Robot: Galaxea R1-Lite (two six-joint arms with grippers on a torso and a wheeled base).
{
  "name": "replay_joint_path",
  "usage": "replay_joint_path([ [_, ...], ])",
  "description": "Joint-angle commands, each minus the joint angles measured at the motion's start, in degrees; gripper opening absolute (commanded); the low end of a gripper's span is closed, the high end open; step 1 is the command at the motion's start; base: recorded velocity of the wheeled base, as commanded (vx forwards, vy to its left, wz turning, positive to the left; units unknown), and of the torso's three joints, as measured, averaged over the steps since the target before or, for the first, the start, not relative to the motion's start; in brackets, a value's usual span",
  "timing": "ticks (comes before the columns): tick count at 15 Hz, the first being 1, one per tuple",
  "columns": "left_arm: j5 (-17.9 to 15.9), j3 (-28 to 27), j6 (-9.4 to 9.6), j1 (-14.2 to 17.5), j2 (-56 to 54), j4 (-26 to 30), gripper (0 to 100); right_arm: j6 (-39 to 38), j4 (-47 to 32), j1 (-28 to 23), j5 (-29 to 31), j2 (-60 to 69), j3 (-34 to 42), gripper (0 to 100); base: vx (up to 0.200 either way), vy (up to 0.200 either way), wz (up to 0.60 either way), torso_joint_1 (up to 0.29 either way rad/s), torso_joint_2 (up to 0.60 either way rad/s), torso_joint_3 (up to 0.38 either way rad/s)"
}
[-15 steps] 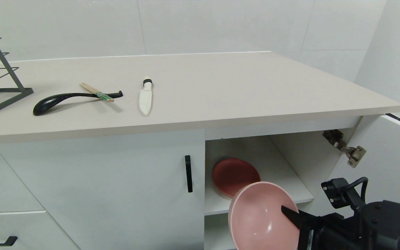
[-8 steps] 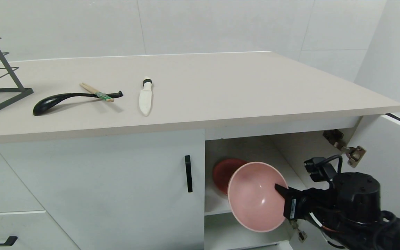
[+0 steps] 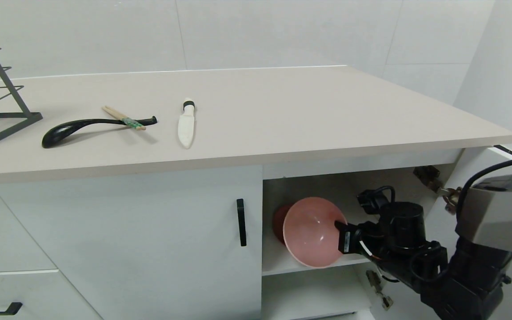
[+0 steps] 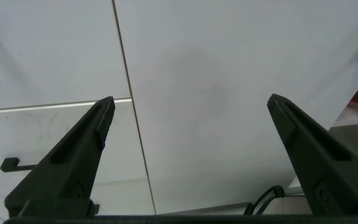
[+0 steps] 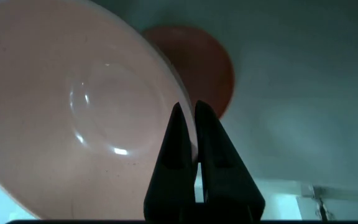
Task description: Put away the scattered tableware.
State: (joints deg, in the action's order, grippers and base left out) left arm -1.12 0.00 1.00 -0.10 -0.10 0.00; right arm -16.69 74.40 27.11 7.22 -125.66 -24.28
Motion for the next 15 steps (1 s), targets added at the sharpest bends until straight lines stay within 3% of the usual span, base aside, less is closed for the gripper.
replay_joint_path([
  [1,-0.02,0.0,-0.03,0.01,0.1,0.0,100,0.6,-0.04,-1.54,-0.98,-3.45,-3.49,0,0.0,0.0,0.0,0.0,0.0,0.0],
  [15,-0.02,0.0,-0.03,0.01,0.1,0.09,100,1.75,0.13,-4.96,-2.65,-11.62,-11.75,0,0.0,0.0,0.0,0.0,0.0,0.0],
])
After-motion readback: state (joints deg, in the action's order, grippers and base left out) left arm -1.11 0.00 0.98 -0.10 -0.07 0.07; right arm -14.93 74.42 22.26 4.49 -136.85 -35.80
